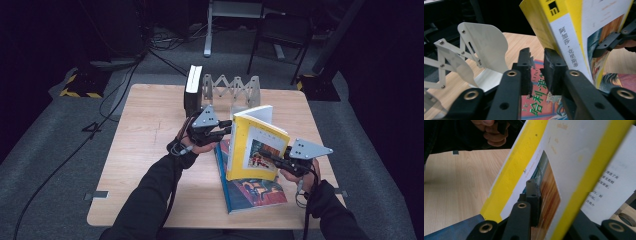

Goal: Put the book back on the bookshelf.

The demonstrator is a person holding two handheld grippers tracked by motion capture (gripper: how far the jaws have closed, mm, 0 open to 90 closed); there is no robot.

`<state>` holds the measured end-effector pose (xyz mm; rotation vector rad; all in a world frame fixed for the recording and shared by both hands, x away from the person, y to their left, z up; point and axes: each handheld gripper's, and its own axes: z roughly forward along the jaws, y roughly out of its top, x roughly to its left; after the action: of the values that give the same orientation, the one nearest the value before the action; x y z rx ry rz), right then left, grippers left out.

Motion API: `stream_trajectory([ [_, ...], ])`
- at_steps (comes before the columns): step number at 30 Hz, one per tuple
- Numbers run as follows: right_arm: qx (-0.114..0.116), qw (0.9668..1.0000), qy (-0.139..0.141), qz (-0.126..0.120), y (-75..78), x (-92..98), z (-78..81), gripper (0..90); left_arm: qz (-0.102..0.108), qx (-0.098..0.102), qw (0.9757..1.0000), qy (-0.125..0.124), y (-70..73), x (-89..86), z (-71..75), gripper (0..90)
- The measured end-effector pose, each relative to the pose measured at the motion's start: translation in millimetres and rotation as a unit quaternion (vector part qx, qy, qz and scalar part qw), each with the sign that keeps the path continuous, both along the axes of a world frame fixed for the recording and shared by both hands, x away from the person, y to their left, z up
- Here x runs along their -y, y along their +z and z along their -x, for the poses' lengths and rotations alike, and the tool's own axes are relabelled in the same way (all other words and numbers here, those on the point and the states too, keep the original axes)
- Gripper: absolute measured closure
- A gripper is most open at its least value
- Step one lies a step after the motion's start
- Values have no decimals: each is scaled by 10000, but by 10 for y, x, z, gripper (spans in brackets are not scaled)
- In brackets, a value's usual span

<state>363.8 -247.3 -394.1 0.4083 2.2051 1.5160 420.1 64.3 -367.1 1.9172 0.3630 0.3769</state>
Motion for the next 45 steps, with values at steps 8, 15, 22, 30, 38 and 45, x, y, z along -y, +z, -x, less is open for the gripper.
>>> stream_trajectory([
  [8, 118, 9999, 42, -10, 0, 18, 101, 845, 40, -92, 9998, 143, -180, -100, 242, 671],
  [15, 165, 9999, 49, 7, 2, 23, 144, 844, -414, -175, 9989, 91, -382, -103, 420, 628],
  [22, 184, 9998, 30, -7, -5, 25, 153, 843, -726, -388, 9966, -38, -586, -70, 530, 581],
  [30, 224, 9997, 40, 10, -7, 26, 180, 841, -988, -566, 9929, -338, -785, 113, 661, 539],
  [38, 271, 9996, 87, 32, -12, 40, 231, 839, -929, -555, 9938, -263, -849, 293, 660, 494],
  [45, 321, 9994, 109, 84, -13, 46, 287, 834, -565, -454, 9973, -132, -782, 398, 614, 460],
])
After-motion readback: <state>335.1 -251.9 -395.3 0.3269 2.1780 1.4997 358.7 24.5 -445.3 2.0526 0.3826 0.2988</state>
